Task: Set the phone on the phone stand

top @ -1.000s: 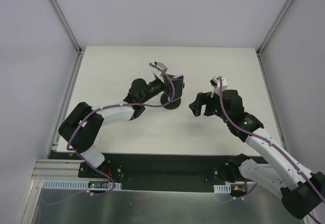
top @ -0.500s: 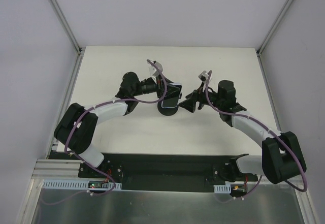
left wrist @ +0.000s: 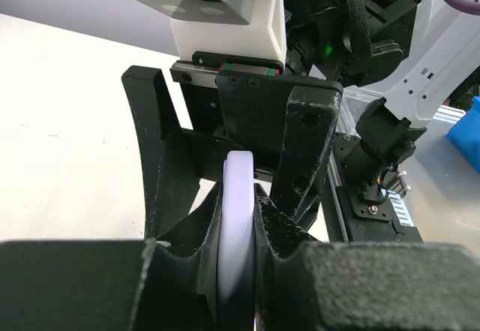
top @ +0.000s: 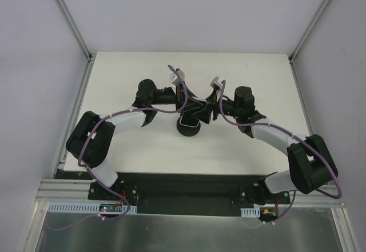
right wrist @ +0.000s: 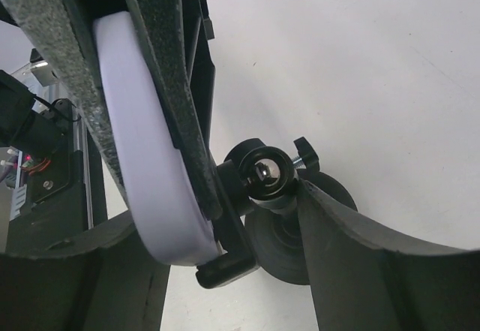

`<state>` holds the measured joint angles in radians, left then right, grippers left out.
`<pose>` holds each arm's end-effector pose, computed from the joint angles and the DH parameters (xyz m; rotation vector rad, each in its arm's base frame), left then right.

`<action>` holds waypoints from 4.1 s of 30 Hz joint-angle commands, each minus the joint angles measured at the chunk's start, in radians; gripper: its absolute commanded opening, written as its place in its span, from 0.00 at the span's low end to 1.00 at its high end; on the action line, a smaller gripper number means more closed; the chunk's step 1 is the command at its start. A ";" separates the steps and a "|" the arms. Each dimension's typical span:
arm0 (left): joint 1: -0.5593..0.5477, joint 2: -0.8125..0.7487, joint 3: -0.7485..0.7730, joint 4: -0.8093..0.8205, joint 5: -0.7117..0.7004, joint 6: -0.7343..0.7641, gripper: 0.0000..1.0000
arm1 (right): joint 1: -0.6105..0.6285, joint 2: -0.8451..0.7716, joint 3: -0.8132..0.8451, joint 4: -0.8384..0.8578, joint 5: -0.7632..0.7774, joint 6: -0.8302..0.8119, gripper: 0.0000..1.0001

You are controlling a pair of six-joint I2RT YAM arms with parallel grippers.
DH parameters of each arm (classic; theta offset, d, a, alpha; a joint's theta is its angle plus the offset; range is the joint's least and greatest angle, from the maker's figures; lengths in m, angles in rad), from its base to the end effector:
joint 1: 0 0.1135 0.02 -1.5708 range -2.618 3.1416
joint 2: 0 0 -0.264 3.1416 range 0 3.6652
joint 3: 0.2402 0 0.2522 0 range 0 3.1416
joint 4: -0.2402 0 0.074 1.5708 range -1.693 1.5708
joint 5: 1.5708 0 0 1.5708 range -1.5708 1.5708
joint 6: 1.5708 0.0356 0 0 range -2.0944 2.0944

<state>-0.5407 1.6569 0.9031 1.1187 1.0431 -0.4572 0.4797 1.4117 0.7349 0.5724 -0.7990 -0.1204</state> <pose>0.2827 -0.2056 0.2854 1.0449 1.1507 -1.4315 0.2588 0.1634 0.2572 -1.0653 1.3629 0.9319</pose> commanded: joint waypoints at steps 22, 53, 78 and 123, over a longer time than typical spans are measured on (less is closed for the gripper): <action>-0.019 -0.059 -0.101 0.033 -0.087 0.049 0.00 | 0.089 -0.102 -0.035 -0.066 0.400 0.488 0.00; -0.039 -0.112 -0.222 0.141 -0.348 0.034 0.00 | -0.056 -0.546 -0.166 -0.436 0.348 0.258 0.85; -0.050 0.015 -0.300 0.521 -0.583 0.045 0.00 | -0.079 -0.510 -0.094 -0.511 0.281 0.307 0.85; -0.036 -0.131 0.571 -1.652 -0.420 0.328 0.51 | -0.101 -0.505 -0.146 -0.523 0.313 0.252 0.84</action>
<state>-0.5743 1.5166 1.4212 -0.3763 0.6067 -0.2203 0.3893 0.9249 0.5880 0.0147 -0.4858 0.1440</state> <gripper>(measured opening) 0.478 0.840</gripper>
